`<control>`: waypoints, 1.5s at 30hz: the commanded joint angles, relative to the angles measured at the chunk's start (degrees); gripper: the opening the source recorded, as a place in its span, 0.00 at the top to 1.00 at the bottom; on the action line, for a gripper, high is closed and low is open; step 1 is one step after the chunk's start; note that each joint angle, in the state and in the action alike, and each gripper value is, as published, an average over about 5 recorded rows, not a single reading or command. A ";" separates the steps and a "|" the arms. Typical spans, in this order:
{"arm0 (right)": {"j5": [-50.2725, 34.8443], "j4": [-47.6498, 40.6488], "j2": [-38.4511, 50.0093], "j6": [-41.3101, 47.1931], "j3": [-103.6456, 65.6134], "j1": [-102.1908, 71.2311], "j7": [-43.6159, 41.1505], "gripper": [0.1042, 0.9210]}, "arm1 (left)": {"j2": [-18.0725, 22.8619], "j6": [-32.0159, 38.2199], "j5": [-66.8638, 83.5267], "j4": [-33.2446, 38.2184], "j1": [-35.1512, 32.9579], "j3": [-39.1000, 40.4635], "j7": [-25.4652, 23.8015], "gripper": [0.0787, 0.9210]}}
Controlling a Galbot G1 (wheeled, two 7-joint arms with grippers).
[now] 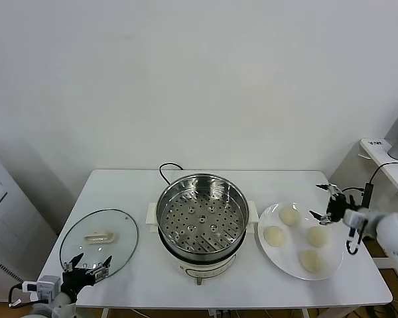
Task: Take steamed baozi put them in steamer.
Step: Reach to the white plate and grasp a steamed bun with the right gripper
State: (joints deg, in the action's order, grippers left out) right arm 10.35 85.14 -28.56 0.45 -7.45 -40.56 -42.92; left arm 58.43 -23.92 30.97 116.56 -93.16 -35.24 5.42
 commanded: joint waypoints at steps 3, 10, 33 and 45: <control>-5.85 -11.50 4.84 -0.91 35.40 35.42 -14.75 0.12 | 0.23 -0.22 -0.13 -0.12 0.37 0.13 0.03 0.12; -7.63 -18.18 0.58 -2.86 47.49 44.83 -18.85 0.12 | 0.39 -0.57 -0.15 -0.06 0.70 0.26 0.08 0.12; -0.72 -33.33 -16.64 -8.61 46.03 39.78 -18.63 0.12 | -0.30 -1.31 0.01 -0.50 2.24 0.81 0.12 0.12; 5.95 -39.54 -20.94 -9.33 43.52 38.34 -19.32 0.19 | -0.52 -1.26 0.31 -0.57 2.31 0.76 0.06 0.12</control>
State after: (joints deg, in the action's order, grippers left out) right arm 13.26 48.91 -47.09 -8.13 35.95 -2.64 -61.64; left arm 57.92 -25.19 31.27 116.00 -90.90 -34.47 5.52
